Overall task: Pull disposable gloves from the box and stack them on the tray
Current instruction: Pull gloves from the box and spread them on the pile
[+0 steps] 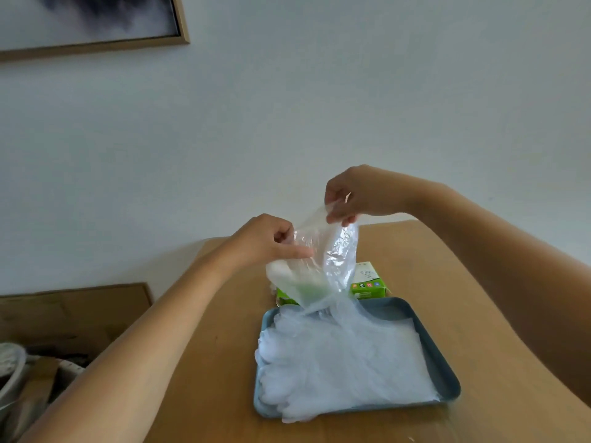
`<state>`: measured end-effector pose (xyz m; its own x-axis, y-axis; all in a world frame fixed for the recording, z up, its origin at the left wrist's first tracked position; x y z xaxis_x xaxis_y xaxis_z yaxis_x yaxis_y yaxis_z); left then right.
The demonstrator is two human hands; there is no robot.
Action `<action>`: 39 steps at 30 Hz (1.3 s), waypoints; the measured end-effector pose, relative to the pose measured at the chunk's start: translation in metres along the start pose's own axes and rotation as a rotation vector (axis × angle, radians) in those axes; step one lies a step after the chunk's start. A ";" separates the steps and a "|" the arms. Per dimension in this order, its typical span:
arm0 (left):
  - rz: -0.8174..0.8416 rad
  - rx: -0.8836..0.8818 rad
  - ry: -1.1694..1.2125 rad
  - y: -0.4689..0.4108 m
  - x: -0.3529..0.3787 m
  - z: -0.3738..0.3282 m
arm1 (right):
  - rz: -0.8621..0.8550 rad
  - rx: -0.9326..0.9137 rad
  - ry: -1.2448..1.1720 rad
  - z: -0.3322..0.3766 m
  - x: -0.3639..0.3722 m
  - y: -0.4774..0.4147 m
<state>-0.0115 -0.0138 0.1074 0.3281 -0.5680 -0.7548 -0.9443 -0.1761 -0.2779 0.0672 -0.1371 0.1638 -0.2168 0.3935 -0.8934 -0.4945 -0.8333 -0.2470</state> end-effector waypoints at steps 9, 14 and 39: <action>-0.379 0.194 -0.210 0.038 -0.028 -0.006 | -0.484 -0.101 -0.111 -0.004 0.006 0.069; -0.431 0.504 -0.606 0.075 -0.006 -0.018 | -0.541 -0.287 -0.023 -0.005 0.045 0.116; 0.168 0.392 -0.527 0.114 0.109 0.005 | 0.010 0.053 -0.041 -0.096 0.149 0.168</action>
<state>-0.0832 -0.0911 -0.0093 0.2399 -0.0768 -0.9678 -0.9374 0.2409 -0.2515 0.0323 -0.2559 -0.0471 -0.2554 0.4016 -0.8795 -0.5360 -0.8159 -0.2168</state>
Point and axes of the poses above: each hand's wrist, its own y-axis away from the middle knuckle, its own x-axis out of the palm, z = x × y, the point moved 8 cm from there along -y, towards the middle knuckle, and after that the axes turned 4 degrees about -z, right-handed, at the moved point
